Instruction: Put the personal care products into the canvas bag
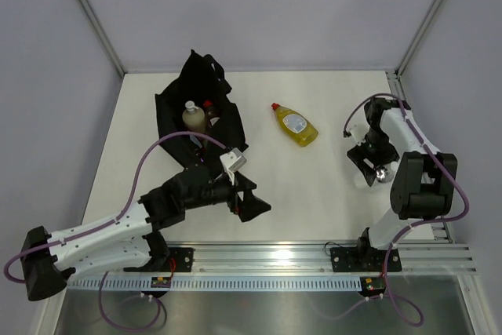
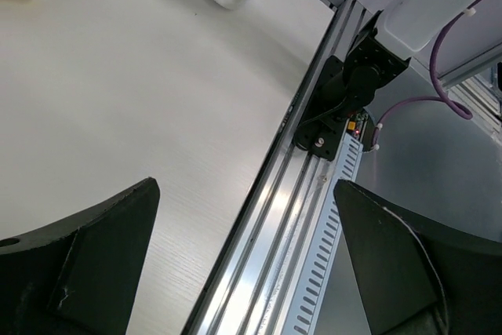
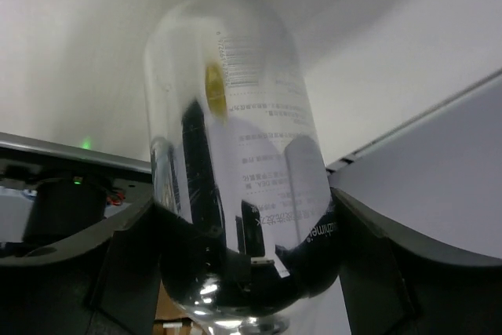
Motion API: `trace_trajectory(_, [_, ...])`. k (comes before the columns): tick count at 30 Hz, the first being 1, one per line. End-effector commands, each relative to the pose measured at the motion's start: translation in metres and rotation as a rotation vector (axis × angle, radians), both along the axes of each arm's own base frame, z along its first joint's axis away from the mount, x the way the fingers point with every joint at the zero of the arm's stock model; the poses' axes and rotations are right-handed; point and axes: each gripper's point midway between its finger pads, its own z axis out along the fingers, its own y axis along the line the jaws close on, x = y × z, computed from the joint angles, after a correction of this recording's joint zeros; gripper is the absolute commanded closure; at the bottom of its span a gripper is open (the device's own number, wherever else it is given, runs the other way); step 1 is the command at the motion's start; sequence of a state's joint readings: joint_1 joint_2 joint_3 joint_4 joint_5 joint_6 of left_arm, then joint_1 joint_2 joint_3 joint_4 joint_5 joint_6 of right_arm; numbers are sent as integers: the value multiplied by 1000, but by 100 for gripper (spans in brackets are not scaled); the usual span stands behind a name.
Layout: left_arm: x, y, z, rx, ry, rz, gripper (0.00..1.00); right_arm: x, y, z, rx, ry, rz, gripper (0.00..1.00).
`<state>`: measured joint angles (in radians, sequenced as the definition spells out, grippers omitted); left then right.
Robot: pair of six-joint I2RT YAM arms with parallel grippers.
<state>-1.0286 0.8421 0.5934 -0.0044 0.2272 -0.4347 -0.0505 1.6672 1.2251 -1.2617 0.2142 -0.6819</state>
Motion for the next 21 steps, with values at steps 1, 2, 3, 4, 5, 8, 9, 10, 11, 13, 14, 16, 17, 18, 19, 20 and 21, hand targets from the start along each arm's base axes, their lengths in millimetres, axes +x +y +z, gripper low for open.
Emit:
trace_trajectory(1, [15,-13,30,-53,-111,15,1,9,48,59,276,-137,35,94])
trace_trajectory(2, [19,-15,33,-56,-135,19,1,8,58,68,329,-145,28,100])
trace_trajectory(3, [22,-17,35,-53,-162,22,1,10,79,79,448,-178,24,100])
trace_trajectory(4, [27,-19,39,-43,-213,21,1,17,90,93,508,-220,23,100])
trace_trajectory(5, [35,-22,38,-28,-242,42,1,14,100,102,563,-224,19,100])
trace_trajectory(8, [57,-26,46,7,-380,94,1,16,139,130,800,-256,25,100])
trace_trajectory(9, [64,-30,40,38,-408,103,1,18,156,143,905,-267,30,100])
trace_trajectory(10, [72,-30,40,67,-467,111,1,17,163,148,955,-264,43,100])
trace_trajectory(11, [83,-31,49,74,-496,159,1,16,168,153,995,-256,45,100])
trace_trajectory(13, [98,-37,42,152,-576,170,1,18,179,158,1078,-246,59,100])
trace_trajectory(14, [107,-38,49,160,-617,201,1,19,182,158,1094,-243,65,100])
trace_trajectory(16, [121,-43,59,180,-737,232,1,20,188,155,1126,-231,84,100])
trace_trajectory(17, [126,-44,60,193,-771,246,1,20,188,154,1131,-232,88,100])
trace_trajectory(18, [131,-44,62,209,-806,259,1,19,192,152,1140,-223,95,100])
trace_trajectory(19, [137,-47,60,244,-857,252,1,18,193,152,1142,-223,110,100])
trace_trajectory(20, [142,-49,63,253,-895,261,1,18,195,152,1149,-223,117,100])
trace_trajectory(21, [144,-51,62,275,-922,254,1,14,202,154,1163,-211,141,100])
